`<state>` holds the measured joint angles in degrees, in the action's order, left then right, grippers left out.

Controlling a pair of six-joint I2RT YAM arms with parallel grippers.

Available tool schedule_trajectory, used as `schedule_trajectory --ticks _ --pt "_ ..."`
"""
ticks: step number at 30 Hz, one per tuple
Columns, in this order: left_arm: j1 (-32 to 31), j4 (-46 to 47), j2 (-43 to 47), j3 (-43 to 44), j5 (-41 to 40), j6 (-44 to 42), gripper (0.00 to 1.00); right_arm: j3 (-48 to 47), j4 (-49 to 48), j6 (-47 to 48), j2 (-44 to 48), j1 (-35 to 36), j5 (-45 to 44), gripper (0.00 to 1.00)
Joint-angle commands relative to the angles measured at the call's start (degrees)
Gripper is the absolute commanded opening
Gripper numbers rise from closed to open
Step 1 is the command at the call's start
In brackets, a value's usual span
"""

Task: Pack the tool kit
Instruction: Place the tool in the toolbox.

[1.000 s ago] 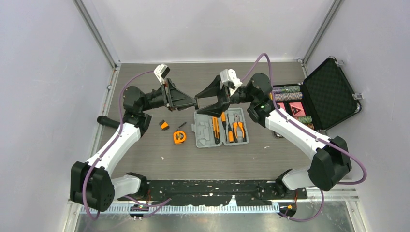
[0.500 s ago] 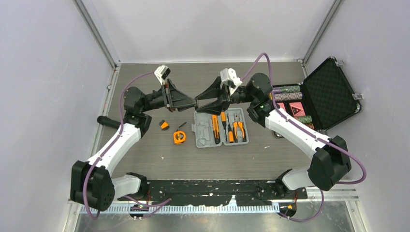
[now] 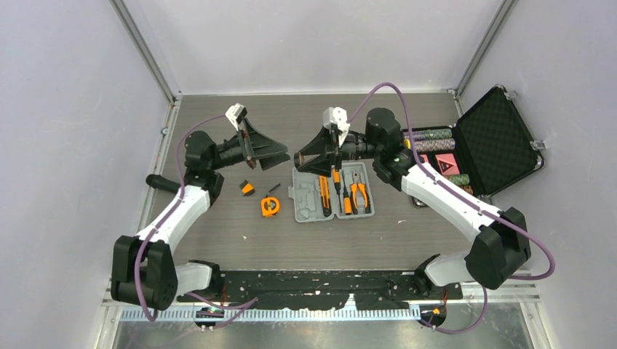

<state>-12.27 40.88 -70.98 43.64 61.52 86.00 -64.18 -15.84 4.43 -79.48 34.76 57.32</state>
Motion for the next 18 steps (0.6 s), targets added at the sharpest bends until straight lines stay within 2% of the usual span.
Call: schedule_trajectory --ticks 1,4,6,8,10,13,18 --pt "5.3 -15.8 1.7 0.9 -1.4 -14.1 0.86 -3.4 20.2 10.1 3.4 0.3 -9.5 0.26" --pt "8.7 -42.9 4.4 7.0 -7.1 -32.5 0.86 -3.6 27.6 12.4 3.7 1.2 -15.5 0.25" --pt "9.3 -62.1 5.4 13.4 -19.3 -45.9 0.86 -4.0 32.6 13.1 3.2 2.5 -20.3 0.25" --pt "9.3 -74.7 6.1 18.4 -31.8 -54.7 0.86 -4.8 37.9 13.4 2.1 4.0 -25.4 0.25" --pt "9.3 -80.5 7.3 20.5 -42.7 -60.0 0.86 -6.2 43.0 12.6 0.2 5.8 -32.1 0.26" --pt "9.3 -84.8 9.0 21.9 -54.8 -64.9 0.86 -9.5 51.5 10.7 -4.9 9.0 -36.6 0.28" --pt "9.3 -88.6 13.7 23.2 -67.6 -68.1 0.87 -12.9 56.5 8.1 -12.1 12.1 -42.5 0.31"
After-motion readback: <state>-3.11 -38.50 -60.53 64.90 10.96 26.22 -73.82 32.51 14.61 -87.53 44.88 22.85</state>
